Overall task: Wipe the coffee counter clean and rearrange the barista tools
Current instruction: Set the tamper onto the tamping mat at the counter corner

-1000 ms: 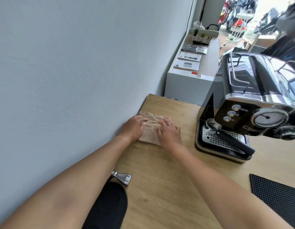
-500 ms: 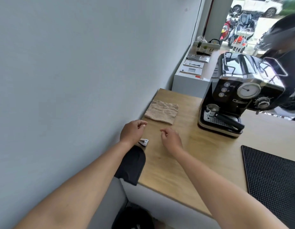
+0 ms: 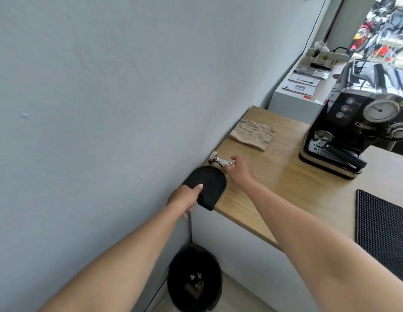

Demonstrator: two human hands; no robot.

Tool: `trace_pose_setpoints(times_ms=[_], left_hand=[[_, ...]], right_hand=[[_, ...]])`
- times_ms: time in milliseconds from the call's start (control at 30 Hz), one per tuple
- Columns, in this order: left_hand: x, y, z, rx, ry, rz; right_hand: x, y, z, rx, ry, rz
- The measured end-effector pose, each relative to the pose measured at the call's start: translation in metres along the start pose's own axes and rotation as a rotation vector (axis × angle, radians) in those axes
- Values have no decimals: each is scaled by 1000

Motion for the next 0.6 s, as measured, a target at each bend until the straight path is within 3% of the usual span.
trace_pose_setpoints(times_ms=[133, 367, 600], left_hand=[[21, 24, -5, -94, 144, -365], [39, 27, 23, 0, 106, -1140], [49, 31, 37, 21, -68, -1209]], right_hand=[[4, 0, 9, -1, 18, -52], [10, -9, 18, -33, 44, -140], [9, -11, 24, -86, 80, -55]])
Point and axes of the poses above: each hand's wrist, its own z-axis towards the middle knuckle, its own x-axis out of the palm, y = z × x, the point moved 5 cm from there along z, towards the middle knuckle, and after that the axes turned 13 degrees about y, right-handed, at the moved point
